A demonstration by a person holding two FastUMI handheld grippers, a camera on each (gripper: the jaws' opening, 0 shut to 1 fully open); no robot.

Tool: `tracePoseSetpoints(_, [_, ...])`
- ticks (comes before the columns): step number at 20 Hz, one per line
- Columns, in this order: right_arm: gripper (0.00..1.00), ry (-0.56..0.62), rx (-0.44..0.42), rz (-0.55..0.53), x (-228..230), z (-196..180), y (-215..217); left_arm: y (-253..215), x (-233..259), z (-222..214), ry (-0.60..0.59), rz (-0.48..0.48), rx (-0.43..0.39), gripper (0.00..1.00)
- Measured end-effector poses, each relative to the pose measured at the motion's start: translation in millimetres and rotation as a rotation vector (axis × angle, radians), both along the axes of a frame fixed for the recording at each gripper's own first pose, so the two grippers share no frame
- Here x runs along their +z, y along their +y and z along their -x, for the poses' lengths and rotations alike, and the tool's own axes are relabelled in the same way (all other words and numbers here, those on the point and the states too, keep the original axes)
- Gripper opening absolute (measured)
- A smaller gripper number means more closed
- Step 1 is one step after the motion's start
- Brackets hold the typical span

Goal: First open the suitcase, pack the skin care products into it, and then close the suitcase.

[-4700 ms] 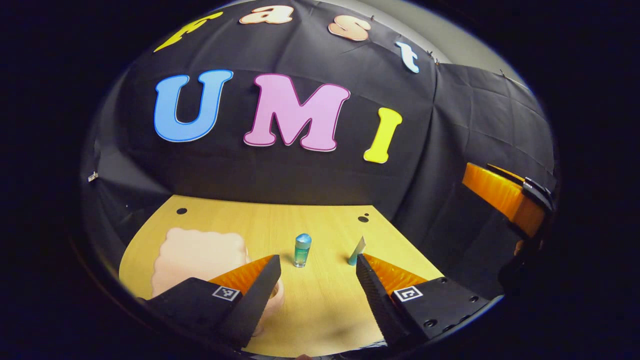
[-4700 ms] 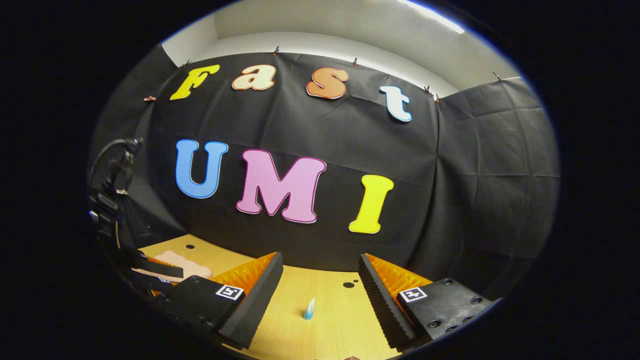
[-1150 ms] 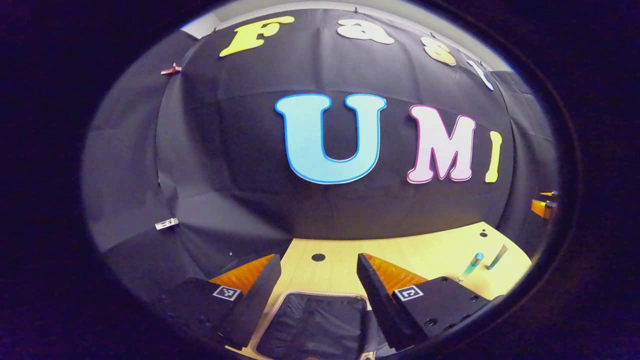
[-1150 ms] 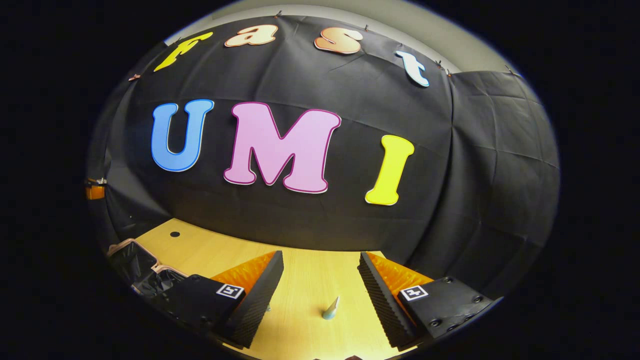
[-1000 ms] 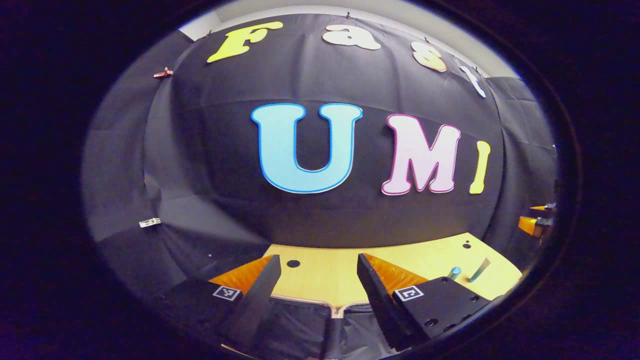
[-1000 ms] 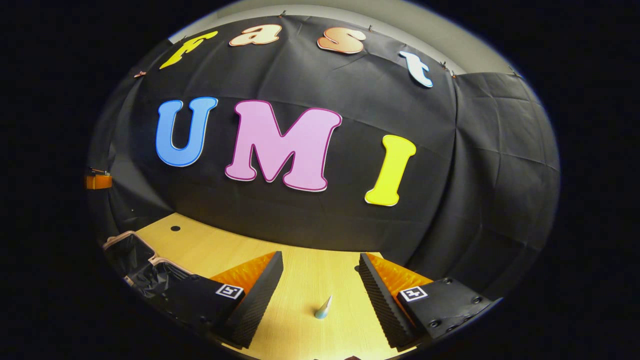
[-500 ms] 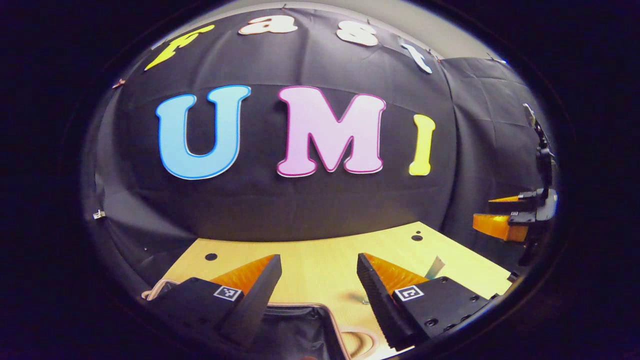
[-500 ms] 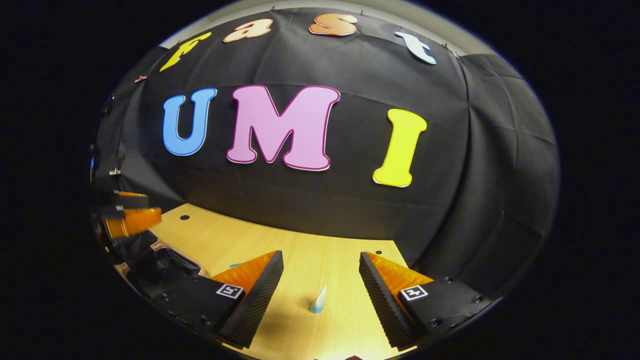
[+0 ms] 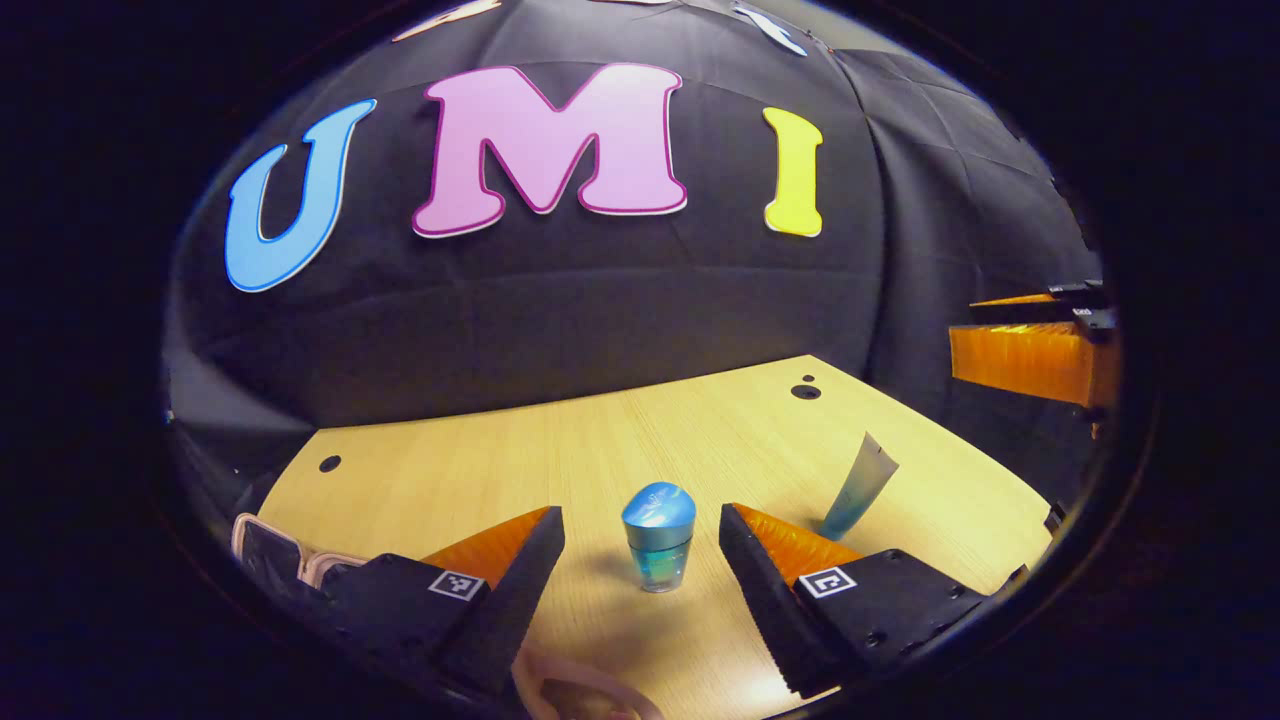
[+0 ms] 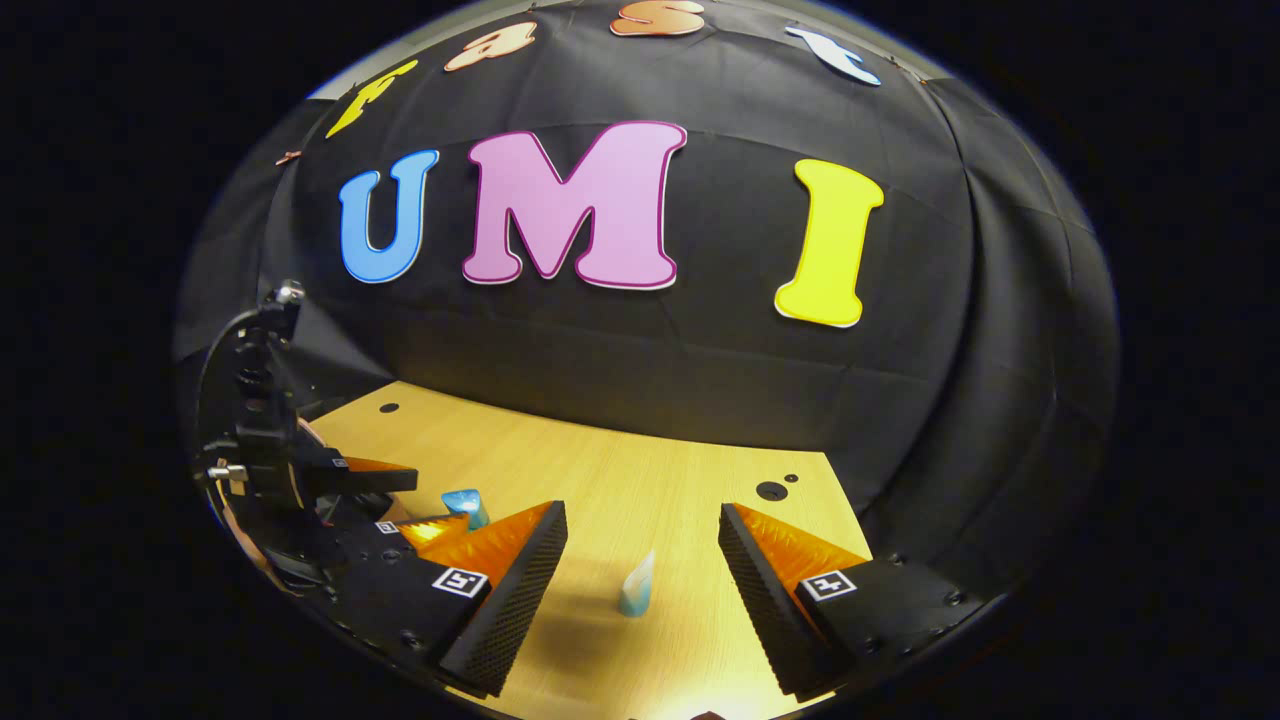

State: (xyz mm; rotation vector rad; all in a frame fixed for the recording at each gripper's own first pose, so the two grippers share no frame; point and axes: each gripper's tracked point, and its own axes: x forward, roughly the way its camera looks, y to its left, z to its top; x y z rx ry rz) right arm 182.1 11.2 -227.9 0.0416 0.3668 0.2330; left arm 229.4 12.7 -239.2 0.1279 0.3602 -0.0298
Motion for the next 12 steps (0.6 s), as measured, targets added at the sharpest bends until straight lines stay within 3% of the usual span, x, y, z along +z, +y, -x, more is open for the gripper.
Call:
tracePoseSetpoints(8, [0.97,0.119,0.015,0.036,-69.4,-16.1,-4.1,-8.2,-68.6,-47.5,0.092,-0.036,-0.016,0.98])
tracePoseSetpoints(10, [0.97,0.168,0.033,0.04,-101.0,-22.7,6.1,-17.3,-78.2,-52.9,0.12,-0.036,-0.057,0.98])
tracePoseSetpoints(12, [0.97,0.218,0.046,0.039,-126.6,-28.8,13.1,-12.9,-84.3,-58.7,0.131,-0.055,-0.059,0.87])
